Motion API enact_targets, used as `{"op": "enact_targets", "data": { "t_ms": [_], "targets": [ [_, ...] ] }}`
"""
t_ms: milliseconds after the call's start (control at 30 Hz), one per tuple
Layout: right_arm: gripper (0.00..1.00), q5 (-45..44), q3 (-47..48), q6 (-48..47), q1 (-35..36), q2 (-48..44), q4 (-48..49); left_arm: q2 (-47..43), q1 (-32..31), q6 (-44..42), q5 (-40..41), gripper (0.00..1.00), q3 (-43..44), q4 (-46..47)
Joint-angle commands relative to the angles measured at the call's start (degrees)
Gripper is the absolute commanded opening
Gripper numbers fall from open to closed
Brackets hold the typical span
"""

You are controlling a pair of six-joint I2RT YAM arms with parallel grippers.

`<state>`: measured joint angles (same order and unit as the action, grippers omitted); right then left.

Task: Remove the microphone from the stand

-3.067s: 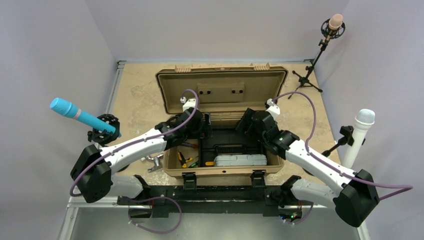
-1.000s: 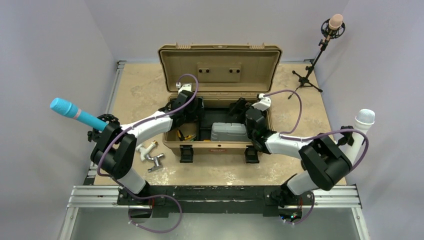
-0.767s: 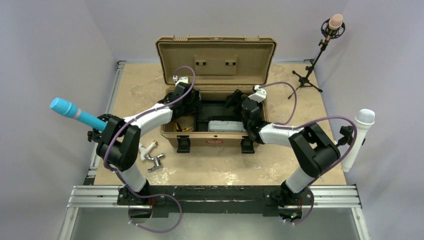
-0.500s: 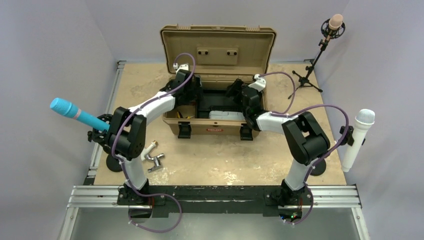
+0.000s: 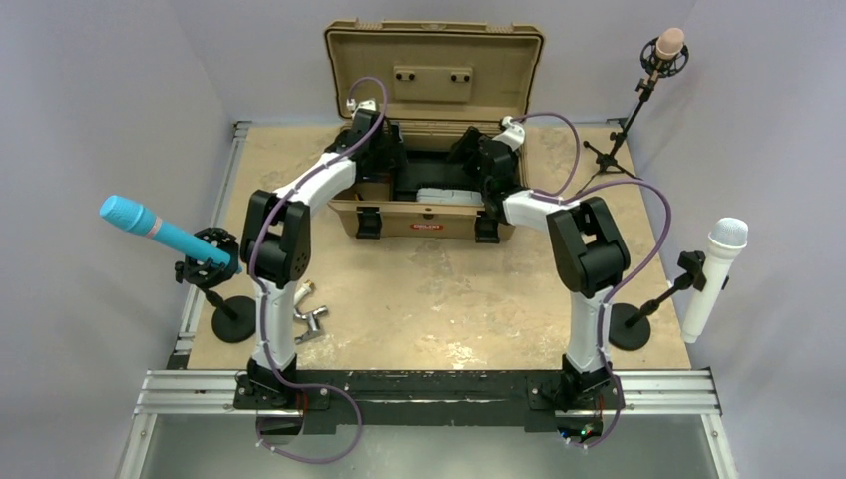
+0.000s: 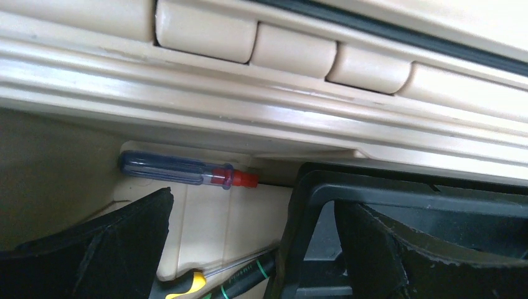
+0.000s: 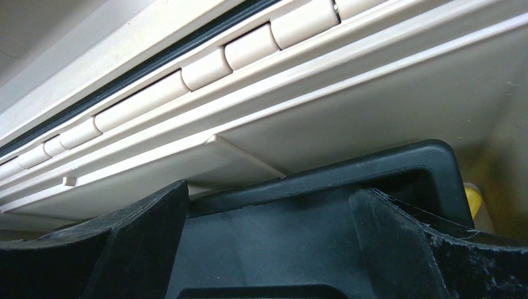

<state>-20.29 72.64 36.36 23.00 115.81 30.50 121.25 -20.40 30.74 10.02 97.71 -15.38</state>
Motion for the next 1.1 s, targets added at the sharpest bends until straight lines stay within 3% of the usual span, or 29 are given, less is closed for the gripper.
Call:
{"op": "enact_targets", "data": {
  "t_ms": [0,200,667,900,1067],
  "targets": [
    [0.99,-3.0,5.6,-8.3,-1.5,0.2,9.5,-0.9,1.5,-1.2,0.6,0.99,6.8,0.6],
    [0.99,-1.6,3.6,-11.6,-1.5,-9.2,2.5,-12.9,1.5,-0.9,-3.9,1.0,3.7,-7.6],
    [0.99,9.7,-6.9,-13.4,-0.4,-32.0,-13.3,-45.4,-2.8,0.5,-27.6,1.0,-8.7,-18.5],
    [0.99,10.5,-13.6,-14.3,12.8,-42.8,-14.1,-64.5,-7.5,-1.1,-32.0,1.0,-17.9,-25.7],
    [0.99,16.8,-18.0,-10.4,20.9,-48.5,-8.7,-77.0,-7.5,-3.5,-26.4,1.0,-16.8,-38.0]
  ]
}}
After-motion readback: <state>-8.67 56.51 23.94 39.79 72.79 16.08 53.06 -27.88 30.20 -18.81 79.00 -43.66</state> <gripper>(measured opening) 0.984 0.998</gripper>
